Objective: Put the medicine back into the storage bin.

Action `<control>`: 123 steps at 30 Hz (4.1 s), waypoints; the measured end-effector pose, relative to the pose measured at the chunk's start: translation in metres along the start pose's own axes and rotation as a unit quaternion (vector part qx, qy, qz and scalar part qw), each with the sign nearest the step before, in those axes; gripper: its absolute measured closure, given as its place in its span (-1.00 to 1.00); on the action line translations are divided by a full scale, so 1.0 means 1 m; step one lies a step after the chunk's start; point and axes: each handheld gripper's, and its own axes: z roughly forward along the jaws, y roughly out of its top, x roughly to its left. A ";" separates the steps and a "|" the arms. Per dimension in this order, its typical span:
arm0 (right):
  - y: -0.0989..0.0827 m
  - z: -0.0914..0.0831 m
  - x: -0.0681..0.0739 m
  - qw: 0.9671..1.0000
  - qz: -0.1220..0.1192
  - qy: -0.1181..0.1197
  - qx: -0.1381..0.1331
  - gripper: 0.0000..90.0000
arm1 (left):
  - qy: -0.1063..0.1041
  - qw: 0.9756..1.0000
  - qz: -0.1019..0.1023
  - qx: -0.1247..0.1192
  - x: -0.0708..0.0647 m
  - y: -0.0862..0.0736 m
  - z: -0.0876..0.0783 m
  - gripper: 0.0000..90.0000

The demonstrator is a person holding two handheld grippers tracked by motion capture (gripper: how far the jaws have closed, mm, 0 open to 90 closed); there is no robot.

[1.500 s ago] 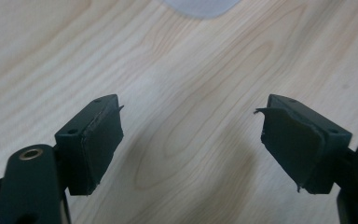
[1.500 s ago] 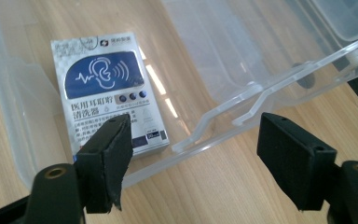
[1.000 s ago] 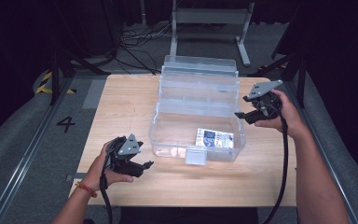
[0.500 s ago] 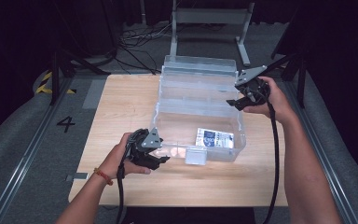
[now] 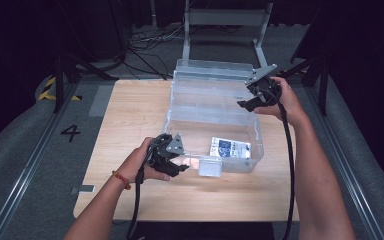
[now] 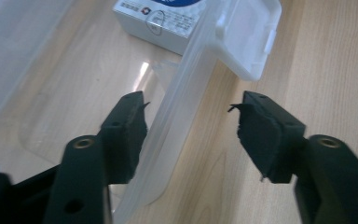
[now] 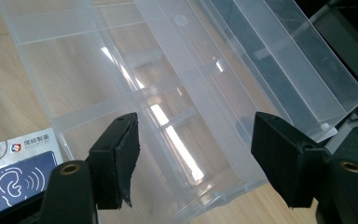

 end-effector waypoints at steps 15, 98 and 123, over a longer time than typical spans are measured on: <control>0.011 0.031 -0.013 0.999 0.005 0.039 0.031 -0.01 | -0.011 1.000 -0.008 0.022 0.013 0.002 0.022 0.52; 0.036 0.028 -0.007 0.985 -0.127 0.081 0.087 0.96 | -0.025 0.997 -0.052 -0.059 0.013 -0.014 0.023 0.54; 0.036 -0.003 0.008 0.979 -0.163 0.101 0.062 1.00 | -0.015 0.996 -0.053 -0.065 0.008 -0.014 0.023 0.50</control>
